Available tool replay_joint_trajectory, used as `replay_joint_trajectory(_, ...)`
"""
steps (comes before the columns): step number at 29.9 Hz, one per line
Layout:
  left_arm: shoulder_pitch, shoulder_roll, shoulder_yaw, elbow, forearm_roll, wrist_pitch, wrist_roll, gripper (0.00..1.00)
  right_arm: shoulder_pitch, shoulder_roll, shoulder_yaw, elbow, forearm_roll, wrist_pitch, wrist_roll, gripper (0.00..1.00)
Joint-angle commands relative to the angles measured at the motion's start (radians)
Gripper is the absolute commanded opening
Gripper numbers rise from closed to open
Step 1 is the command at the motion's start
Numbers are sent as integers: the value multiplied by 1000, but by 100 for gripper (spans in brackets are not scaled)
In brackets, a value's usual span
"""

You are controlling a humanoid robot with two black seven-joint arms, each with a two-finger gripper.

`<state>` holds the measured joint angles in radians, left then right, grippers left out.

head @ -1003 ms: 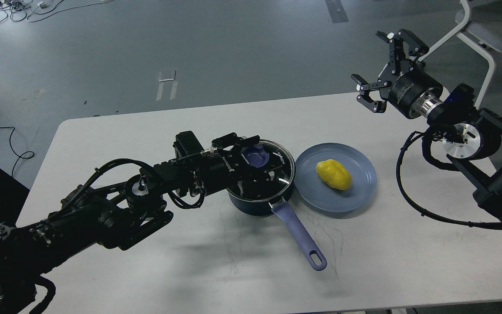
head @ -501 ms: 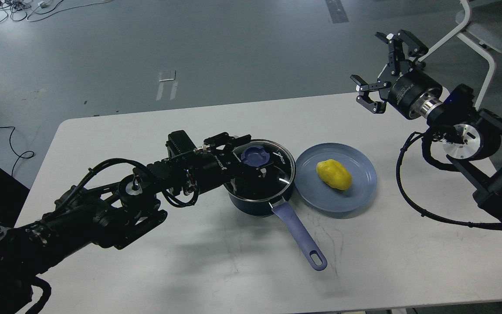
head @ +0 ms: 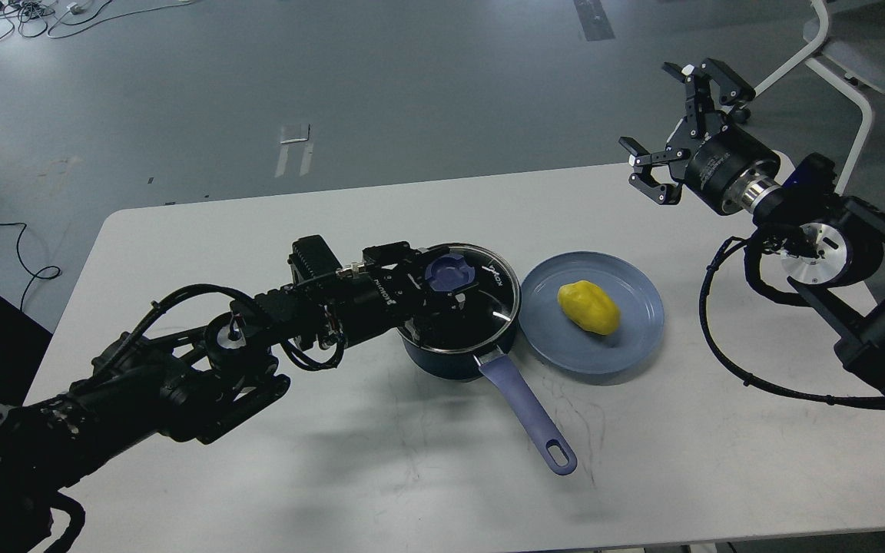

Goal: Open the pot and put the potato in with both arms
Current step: 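Lift the glass lid off the saucepan with the left gripper, then set the glass lid on the table beside the saucepan, release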

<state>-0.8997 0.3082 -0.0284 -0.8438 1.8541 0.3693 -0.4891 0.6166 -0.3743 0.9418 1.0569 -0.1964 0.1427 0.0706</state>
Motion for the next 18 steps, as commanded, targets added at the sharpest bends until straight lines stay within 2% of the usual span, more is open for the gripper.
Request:
replay_joint_trajectory(1,-1,3,-1,-1,-1,0,0,46,0,0,0,0,0,-2,0,100)
replay_joint_trajectory(8,-8,32,-2,-43,-41,0,0,47,-3,0,0,0,0,-3,0,100)
replay_joint_trajectory(13,-25,126,-7,-233,-108,-12,0,48,-3,5,0,0,0,-3,0,100)
replay_joint_trajectory(18,-57,178,-11,-291,-160,-12,0,49,-11,9,0,-2,0,-2,0,100)
